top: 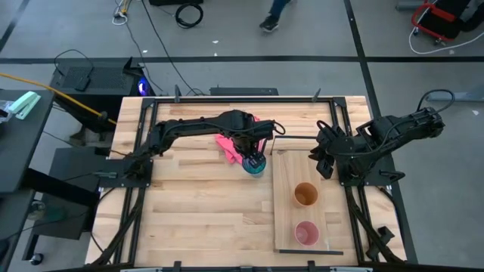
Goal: Stack small to large cups/mugs on shelf
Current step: Put the blue cup on the shelf
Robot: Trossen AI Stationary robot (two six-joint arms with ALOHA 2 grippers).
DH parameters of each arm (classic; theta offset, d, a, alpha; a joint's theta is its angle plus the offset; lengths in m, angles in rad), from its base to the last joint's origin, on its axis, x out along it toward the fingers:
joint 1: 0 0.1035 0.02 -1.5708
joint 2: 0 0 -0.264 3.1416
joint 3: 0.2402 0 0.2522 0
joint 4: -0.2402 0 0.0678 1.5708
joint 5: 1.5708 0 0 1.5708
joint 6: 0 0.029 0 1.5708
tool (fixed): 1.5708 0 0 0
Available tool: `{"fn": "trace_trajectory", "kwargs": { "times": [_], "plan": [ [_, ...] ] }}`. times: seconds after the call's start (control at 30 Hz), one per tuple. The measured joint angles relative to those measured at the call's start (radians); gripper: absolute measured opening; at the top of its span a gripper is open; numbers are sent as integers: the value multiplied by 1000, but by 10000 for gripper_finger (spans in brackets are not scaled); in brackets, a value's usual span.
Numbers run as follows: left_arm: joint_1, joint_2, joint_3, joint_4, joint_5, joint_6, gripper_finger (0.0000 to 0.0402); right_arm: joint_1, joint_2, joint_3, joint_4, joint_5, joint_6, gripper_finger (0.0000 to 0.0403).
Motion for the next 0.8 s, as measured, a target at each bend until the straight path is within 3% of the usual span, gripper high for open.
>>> {"fn": "trace_trajectory", "kwargs": {
  "times": [0.37, 0.8],
  "plan": [
    [0, 0, 0, 0, 21, 20, 18, 0, 0, 0, 0, 0, 0, 103],
    [0, -1, 0, 1, 36, 24, 85, 0, 0, 0, 0, 0, 3, 103]
  ]
}}
